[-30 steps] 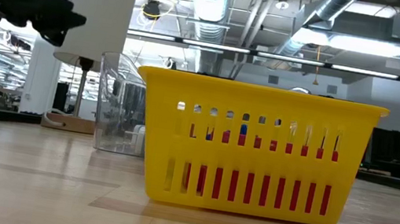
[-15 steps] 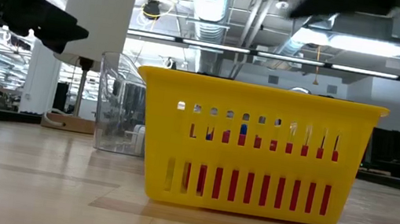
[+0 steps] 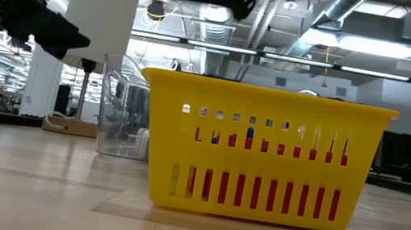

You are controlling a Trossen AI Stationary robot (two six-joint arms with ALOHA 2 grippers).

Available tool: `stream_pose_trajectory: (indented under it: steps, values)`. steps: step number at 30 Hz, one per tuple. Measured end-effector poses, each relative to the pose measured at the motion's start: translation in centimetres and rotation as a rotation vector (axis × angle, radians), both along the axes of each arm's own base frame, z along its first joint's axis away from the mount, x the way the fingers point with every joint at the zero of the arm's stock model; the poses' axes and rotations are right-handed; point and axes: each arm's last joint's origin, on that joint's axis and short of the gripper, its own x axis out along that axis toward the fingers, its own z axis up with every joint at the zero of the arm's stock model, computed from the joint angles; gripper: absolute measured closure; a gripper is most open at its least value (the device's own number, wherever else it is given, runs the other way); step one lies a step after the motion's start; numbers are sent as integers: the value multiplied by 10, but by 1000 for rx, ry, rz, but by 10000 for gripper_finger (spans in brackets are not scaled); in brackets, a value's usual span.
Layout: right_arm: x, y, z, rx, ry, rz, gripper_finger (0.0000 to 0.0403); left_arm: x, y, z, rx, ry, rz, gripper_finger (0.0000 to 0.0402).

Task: Pick & Place Office items
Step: Return to Home Position

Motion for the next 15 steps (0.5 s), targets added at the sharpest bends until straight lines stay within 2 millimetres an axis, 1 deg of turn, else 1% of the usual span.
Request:
stream_pose_trajectory:
  steps: [2, 3, 5, 7, 10, 13, 15]
  values:
    - [-13, -7, 5, -9, -64, 30, 171, 0, 0, 0, 0, 3, 0, 243]
    - [-21, -11, 5, -9, -94, 39, 171, 0, 0, 0, 0, 4, 0, 243]
    - [-38, -21, -3, 0, -133, 39, 171, 0, 0, 0, 0, 5, 0, 243]
    - [-53, -36, -10, 23, -167, 25, 171, 0, 0, 0, 0, 6, 0, 243]
    - [-81, -57, -14, 32, -201, -2, 171, 0, 0, 0, 0, 6, 0, 243]
    - [-110, -73, -21, 8, -189, -9, 171, 0, 0, 0, 0, 5, 0, 243]
    - [-129, -84, -21, 1, -218, -24, 171, 0, 0, 0, 0, 5, -1, 243]
